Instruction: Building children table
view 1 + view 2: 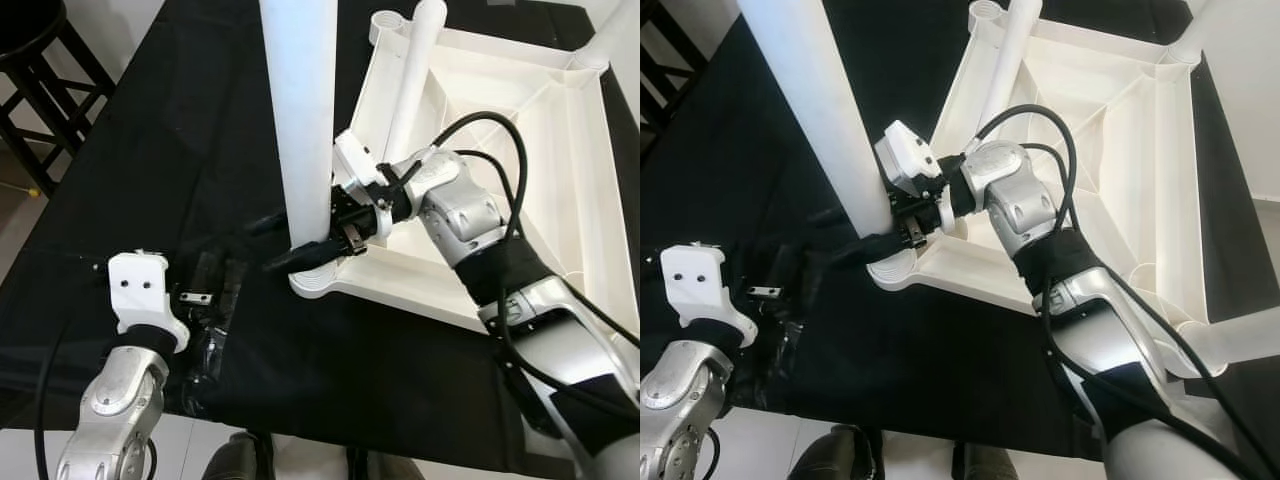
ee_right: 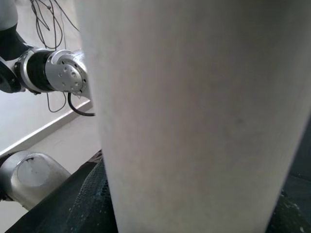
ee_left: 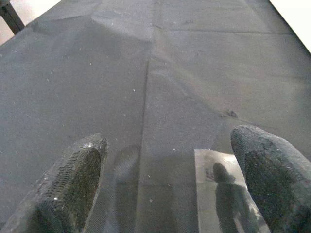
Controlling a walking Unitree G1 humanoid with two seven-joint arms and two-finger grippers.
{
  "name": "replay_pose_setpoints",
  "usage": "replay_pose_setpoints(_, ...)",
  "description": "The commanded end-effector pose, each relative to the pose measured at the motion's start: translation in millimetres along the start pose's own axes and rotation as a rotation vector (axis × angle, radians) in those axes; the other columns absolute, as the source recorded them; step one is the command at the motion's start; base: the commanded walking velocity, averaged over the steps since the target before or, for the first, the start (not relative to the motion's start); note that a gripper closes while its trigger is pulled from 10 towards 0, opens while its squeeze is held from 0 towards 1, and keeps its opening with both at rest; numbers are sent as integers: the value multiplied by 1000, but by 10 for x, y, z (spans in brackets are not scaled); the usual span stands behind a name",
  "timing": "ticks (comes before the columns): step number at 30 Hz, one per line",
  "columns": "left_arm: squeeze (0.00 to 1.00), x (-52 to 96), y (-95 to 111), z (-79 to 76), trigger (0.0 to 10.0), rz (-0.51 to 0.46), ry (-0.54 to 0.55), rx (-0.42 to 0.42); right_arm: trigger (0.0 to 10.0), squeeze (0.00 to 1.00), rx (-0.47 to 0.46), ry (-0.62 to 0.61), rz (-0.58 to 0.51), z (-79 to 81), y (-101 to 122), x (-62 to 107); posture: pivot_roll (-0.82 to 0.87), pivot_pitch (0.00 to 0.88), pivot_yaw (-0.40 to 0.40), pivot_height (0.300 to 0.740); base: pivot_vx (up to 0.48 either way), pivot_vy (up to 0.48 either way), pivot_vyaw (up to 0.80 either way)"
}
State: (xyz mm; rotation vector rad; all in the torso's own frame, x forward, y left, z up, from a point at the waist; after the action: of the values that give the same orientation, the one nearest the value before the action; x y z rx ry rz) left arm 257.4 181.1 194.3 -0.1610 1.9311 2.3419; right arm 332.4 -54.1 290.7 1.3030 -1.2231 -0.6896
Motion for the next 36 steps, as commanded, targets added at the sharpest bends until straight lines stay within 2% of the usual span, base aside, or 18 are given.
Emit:
replay_pose_setpoints(1,0,20,-20,19,10000,18,-4,-24,10000,0,-245,44,107,120,-591,-32,36,385,-38,740,0,0,0)
replay_pose_setpoints(3,0,20,-20,19,10000,18,-4,-24,10000,0,-245,44,107,120,-591,-32,36,385,-38,740,0,0,0)
replay_pose_setpoints(4,0,13,-9,29,10000,15,-5,-28,10000,0,-269,36,68,112,-574,-12,36,385,-38,740,0,0,0)
replay_pose_setpoints(13,0,-13,13,73,10000,10,-2,-37,10000,0,-314,-1,-58,102,-579,49,36,390,-25,740,0,0,0)
replay_pose_setpoints(15,0,-24,19,85,10000,8,-2,-41,10000,0,-344,-84,-97,87,-646,54,30,392,-30,740,0,0,0)
replay_pose_setpoints(18,0,-30,23,93,10000,6,0,-44,10000,0,-351,-116,-109,100,-679,40,29,392,-32,740,0,0,0)
replay_pose_setpoints(28,0,-62,26,126,10000,2,8,-48,10000,0,-360,-311,-58,163,-760,-111,15,393,-29,740,0,0,0)
replay_pose_setpoints(31,0,-82,37,113,10000,-3,3,-50,10000,0,-362,-465,-6,69,-781,-99,13,389,-36,740,0,0,0)
replay_pose_setpoints(34,0,-87,40,112,10000,-4,2,-50,10000,0,-364,-504,6,49,-787,-90,13,389,-36,740,0,0,0)
replay_pose_setpoints(36,0,-93,44,119,10000,-6,8,-49,10000,0,-367,-588,-18,67,-786,-93,7,389,-45,740,0,0,0)
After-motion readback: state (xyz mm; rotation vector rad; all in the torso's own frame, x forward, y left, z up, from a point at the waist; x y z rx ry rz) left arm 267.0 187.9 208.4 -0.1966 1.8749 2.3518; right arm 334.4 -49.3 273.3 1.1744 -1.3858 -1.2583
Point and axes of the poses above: a point about 5 cm out from each wrist's last joint towards the gripper, its own x axis pointing back from the gripper into the wrist, its own y axis along the axis of the wrist's last joint, z = x × y, the point moved 1 cm from there along -x, pointing out of the wrist towards the gripper, and after that the axes turned 11 degrees about -x, right-handed, at the moved point
